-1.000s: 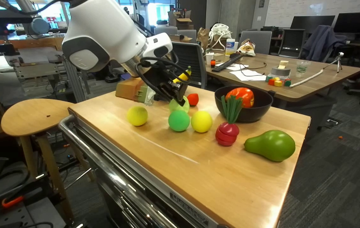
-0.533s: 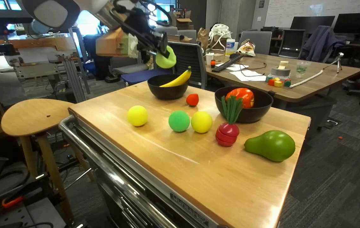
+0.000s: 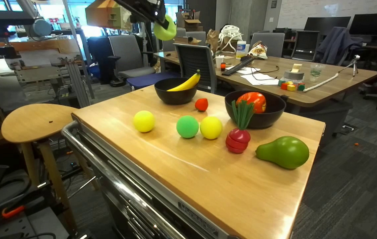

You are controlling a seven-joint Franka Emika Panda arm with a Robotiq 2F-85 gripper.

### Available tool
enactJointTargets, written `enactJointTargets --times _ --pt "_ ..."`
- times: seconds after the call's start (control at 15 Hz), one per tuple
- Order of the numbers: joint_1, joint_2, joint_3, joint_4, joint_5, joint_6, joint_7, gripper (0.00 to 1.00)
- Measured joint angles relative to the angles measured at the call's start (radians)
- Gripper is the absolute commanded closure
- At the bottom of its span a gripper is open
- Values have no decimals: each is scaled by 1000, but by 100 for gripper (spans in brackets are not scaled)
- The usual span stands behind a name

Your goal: Pick up the fruit toys from the table and put them in the two black bowls.

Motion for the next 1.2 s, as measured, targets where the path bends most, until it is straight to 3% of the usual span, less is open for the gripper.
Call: enactJointTargets --times 0.2,0.4,0.47,0.53,0.8,1.07,1.2 --pt "34 132 -53 44 0 -7 48 96" --pt "-47 280 7 88 -126 -22 227 96" --pt "-47 328 7 111 -126 -23 241 72" --pt "-47 371 8 134 -126 -25 255 60" --pt "-47 498 12 205 -126 -28 287 30" --pt "-46 511 25 223 -126 -44 291 1" --pt "-37 481 20 217 -116 -105 306 0"
